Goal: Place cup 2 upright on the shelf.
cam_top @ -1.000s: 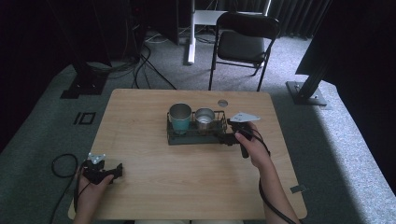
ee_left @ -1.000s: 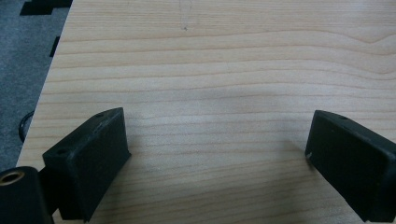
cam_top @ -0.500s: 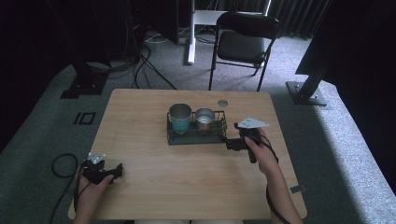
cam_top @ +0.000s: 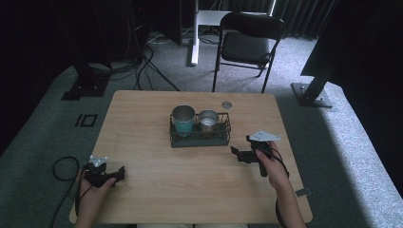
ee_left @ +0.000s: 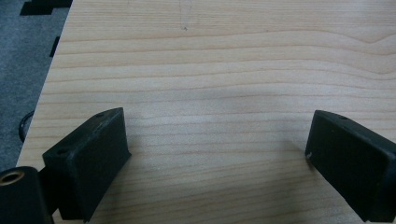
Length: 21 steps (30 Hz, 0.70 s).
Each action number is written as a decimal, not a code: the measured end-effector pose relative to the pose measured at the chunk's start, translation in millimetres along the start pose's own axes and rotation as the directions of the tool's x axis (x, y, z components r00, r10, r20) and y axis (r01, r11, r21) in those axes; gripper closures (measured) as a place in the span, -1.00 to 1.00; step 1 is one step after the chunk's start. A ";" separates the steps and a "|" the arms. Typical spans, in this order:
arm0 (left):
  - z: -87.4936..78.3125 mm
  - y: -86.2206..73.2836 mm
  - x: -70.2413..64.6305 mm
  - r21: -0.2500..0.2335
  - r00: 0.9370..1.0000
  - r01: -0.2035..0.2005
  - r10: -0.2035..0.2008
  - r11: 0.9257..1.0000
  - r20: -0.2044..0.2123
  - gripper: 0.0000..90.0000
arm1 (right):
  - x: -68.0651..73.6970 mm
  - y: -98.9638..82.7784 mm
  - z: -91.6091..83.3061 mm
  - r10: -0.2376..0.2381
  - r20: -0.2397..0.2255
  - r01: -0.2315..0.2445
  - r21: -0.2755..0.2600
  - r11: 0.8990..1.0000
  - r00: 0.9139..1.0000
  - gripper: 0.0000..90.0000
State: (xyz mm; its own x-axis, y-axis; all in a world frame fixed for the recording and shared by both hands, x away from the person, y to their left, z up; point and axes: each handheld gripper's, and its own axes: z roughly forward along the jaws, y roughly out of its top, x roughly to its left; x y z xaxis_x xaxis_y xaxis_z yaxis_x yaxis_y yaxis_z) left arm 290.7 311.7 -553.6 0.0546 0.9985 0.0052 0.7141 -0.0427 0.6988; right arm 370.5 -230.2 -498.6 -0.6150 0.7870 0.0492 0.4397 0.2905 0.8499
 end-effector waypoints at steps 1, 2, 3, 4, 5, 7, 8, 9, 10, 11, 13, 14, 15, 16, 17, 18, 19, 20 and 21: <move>0.0 0.0 0.0 0.000 1.000 0.000 0.000 1.000 0.000 -0.86 | -1.6 -3.4 -0.6 0.003 0.007 -0.003 0.003 1.000 1.000 -0.70; 0.0 0.0 0.0 0.000 1.000 0.000 0.000 1.000 0.000 -0.86 | -2.9 -5.7 -1.1 0.006 0.011 -0.006 0.007 1.000 1.000 -0.70; 0.0 0.0 0.0 0.000 1.000 0.000 0.000 1.000 0.000 -0.86 | -5.2 -9.4 -1.9 0.010 0.018 -0.010 0.011 1.000 1.000 -0.70; 0.0 0.0 0.0 0.000 1.000 0.000 0.000 1.000 0.000 -0.86 | -5.2 -9.4 -1.9 0.010 0.018 -0.010 0.011 1.000 1.000 -0.70; 0.0 0.0 0.0 0.000 1.000 0.000 0.000 1.000 0.000 -0.86 | -8.4 -14.9 -3.3 0.018 0.036 -0.019 0.018 1.000 0.999 -0.70; 0.0 0.0 0.0 0.000 1.000 0.000 0.000 1.000 0.000 -0.85 | -10.6 -18.8 -4.2 0.018 0.045 -0.020 0.029 0.999 0.999 -0.70; 0.0 0.0 0.0 0.000 1.000 0.000 0.000 1.000 0.000 -0.85 | -11.3 -20.3 -4.5 0.019 0.049 -0.021 0.033 0.999 0.999 -0.70; 0.0 0.0 0.0 0.000 1.000 0.000 0.000 1.000 0.000 -0.86 | -12.3 -22.6 -4.9 0.020 0.054 -0.022 0.037 0.999 0.998 -0.70; 0.0 0.0 0.0 0.000 1.000 0.000 0.000 1.000 0.000 -0.86 | -12.3 -22.6 -4.9 0.020 0.054 -0.022 0.037 0.999 0.998 -0.70; 0.0 0.0 0.0 0.000 1.000 0.000 0.000 1.000 0.000 -0.85 | -13.9 -26.8 -5.5 0.019 0.060 -0.022 0.045 0.999 0.998 -0.70; 0.1 0.0 -0.2 -0.002 1.000 0.002 -0.002 1.000 0.000 -0.86 | -15.0 -30.0 -5.8 0.019 0.064 -0.022 0.052 0.998 0.998 -0.70; 0.1 0.0 -0.2 -0.002 1.000 0.002 -0.002 1.000 0.000 -0.86 | -15.4 -31.3 -5.8 0.019 0.063 -0.022 0.053 0.998 0.998 -0.70; 0.0 0.0 0.0 0.000 1.000 0.000 0.000 1.000 0.000 -0.85 | -15.8 -33.4 -6.0 0.014 0.064 -0.018 0.057 0.998 0.998 -0.70; 0.0 0.0 0.0 0.000 1.000 0.000 0.000 1.000 0.000 -0.86 | -16.0 -34.6 -6.1 0.011 0.065 -0.015 0.061 0.998 0.998 -0.70; 0.1 0.0 -0.1 -0.002 1.000 0.002 -0.002 1.000 0.000 -0.86 | -16.0 -36.5 -6.6 0.012 0.067 -0.016 0.067 0.998 0.998 -0.70; 0.0 0.0 0.0 0.000 1.000 0.000 0.000 1.000 0.000 -0.86 | -15.8 -37.7 -6.9 0.013 0.066 -0.018 0.070 0.997 0.998 -0.70; 0.0 0.0 0.0 0.000 1.000 0.000 0.000 1.000 0.000 -0.86 | -15.4 -39.6 -7.6 0.008 0.066 -0.013 0.073 0.997 0.998 -0.70; 0.0 0.0 0.0 0.000 1.000 0.000 0.000 1.000 0.000 -0.86 | -15.2 -41.3 -8.4 0.002 0.066 -0.008 0.077 0.997 0.998 -0.70; 0.1 0.0 -0.1 -0.002 1.000 0.002 -0.002 1.000 0.000 -0.86 | -14.9 -42.8 -9.2 0.000 0.067 -0.005 0.079 0.997 0.998 -0.70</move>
State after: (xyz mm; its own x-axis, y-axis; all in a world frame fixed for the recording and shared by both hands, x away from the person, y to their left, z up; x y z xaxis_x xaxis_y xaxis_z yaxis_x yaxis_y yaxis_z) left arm 290.8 311.6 -553.7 0.0533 0.9986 0.0038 0.7130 -0.0407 0.7000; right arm 354.8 -259.4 -531.0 -0.5696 0.8218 0.0138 0.4932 0.3283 0.8056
